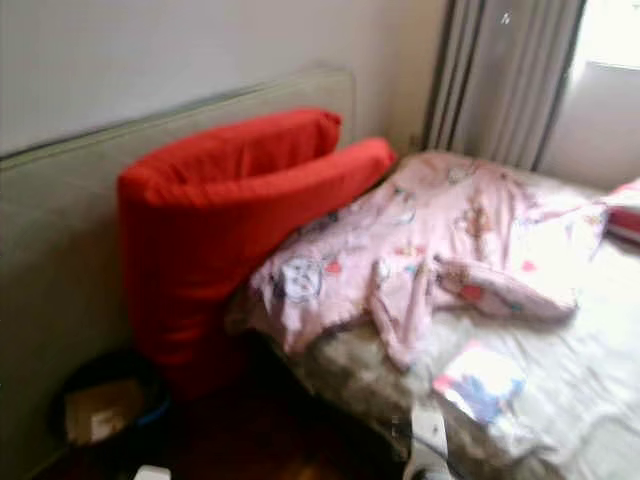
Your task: Clean up the room
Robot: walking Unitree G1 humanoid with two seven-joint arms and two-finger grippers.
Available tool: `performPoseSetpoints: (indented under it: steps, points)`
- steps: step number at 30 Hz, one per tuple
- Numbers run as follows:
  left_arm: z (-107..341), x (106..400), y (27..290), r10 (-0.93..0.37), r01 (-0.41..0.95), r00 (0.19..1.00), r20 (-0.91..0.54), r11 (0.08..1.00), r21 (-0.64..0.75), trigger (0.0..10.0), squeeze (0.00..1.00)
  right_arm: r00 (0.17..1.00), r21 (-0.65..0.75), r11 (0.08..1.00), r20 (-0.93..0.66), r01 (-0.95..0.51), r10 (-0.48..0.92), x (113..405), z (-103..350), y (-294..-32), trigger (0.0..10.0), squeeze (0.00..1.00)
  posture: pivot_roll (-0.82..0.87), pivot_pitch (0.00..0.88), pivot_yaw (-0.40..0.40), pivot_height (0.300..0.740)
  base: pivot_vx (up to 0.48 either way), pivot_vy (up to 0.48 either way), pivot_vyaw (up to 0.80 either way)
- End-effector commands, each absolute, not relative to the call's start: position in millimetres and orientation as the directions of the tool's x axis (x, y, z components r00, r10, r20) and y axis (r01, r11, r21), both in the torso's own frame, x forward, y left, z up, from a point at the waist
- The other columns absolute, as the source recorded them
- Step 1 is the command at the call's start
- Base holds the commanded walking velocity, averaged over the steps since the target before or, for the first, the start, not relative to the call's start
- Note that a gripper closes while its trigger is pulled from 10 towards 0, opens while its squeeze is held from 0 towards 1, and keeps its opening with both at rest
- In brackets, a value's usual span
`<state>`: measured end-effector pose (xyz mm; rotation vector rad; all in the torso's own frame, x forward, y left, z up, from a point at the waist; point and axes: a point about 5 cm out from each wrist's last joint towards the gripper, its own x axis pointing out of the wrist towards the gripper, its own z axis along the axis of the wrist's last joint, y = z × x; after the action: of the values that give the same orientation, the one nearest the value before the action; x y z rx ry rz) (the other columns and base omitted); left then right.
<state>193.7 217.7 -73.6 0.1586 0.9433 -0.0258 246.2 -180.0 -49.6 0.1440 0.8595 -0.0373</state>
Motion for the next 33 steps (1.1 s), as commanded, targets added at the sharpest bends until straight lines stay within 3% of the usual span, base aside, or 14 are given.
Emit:
performPoseSetpoints:
  steps: [1,33]
  points:
    - [-70.7,200.0,216.0,0.051,0.079,0.6,-0.798,0.989,0.123,10.0,0.0,0.65,0.107,0.99,-0.759,0.091,0.022,246.6,-49.2,-181.3,10.0,0.0,0.05,0.0,-0.003,0.74,0.0,0.0,-0.75]
    - [-69.8,203.8,211.2,0.055,0.073,0.606,-0.793,0.99,0.124,10.0,0.0,0.651,0.106,0.991,-0.759,0.082,0.027,249.6,-47.0,-182.6,10.0,0.0,0.06,0.0,-0.011,0.74,0.0,-0.025,-0.76]
